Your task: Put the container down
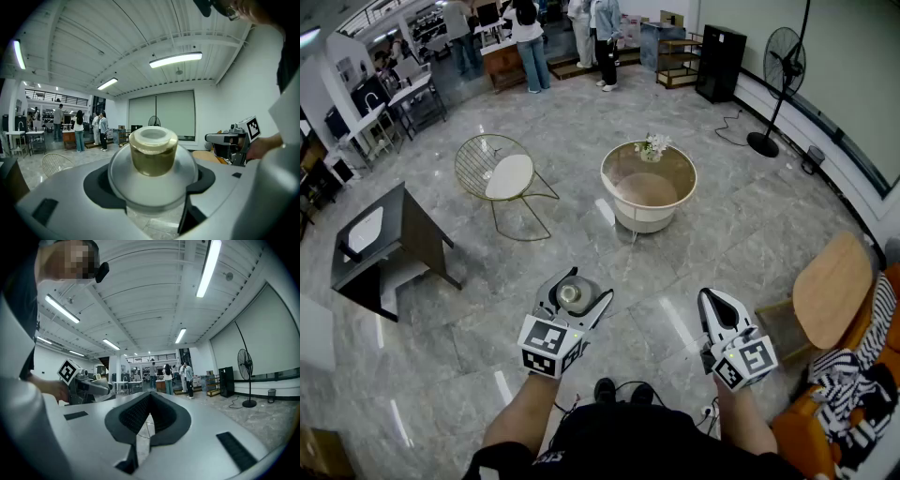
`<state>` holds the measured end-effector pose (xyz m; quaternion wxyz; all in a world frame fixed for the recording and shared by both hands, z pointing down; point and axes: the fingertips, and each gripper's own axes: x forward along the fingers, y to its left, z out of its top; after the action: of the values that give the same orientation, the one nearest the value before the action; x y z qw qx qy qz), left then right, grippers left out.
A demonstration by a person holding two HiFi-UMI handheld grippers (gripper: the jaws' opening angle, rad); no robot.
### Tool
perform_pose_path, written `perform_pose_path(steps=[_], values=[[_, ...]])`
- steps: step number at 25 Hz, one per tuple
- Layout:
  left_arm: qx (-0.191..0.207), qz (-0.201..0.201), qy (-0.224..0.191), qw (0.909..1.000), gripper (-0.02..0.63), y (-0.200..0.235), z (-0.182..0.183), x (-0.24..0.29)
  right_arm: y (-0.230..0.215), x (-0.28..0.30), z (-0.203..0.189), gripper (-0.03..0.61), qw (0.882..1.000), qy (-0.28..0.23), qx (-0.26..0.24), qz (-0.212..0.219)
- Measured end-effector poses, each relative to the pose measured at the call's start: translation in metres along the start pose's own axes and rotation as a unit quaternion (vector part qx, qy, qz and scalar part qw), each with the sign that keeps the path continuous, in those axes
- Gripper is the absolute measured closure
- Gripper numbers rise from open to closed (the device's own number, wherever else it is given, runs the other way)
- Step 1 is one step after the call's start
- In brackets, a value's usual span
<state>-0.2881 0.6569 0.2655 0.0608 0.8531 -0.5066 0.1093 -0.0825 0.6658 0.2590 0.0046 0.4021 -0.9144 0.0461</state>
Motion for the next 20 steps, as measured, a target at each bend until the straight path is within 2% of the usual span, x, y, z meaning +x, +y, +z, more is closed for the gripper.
perform_pose_path(steps=[8, 20], values=[[0.003, -0.001, 0.002, 1.0, 0.272, -0.009, 0.003, 0.012, -0.016, -0.007, 0.002, 0.568, 1.0, 0.004, 0.001, -0.012], [-0.008, 0.001, -0.002, 1.0, 0.272, -0.055, 0.005, 0.028, -0.043, -0.051, 0.01, 0.566, 1.0, -0.011, 0.007, -0.016]])
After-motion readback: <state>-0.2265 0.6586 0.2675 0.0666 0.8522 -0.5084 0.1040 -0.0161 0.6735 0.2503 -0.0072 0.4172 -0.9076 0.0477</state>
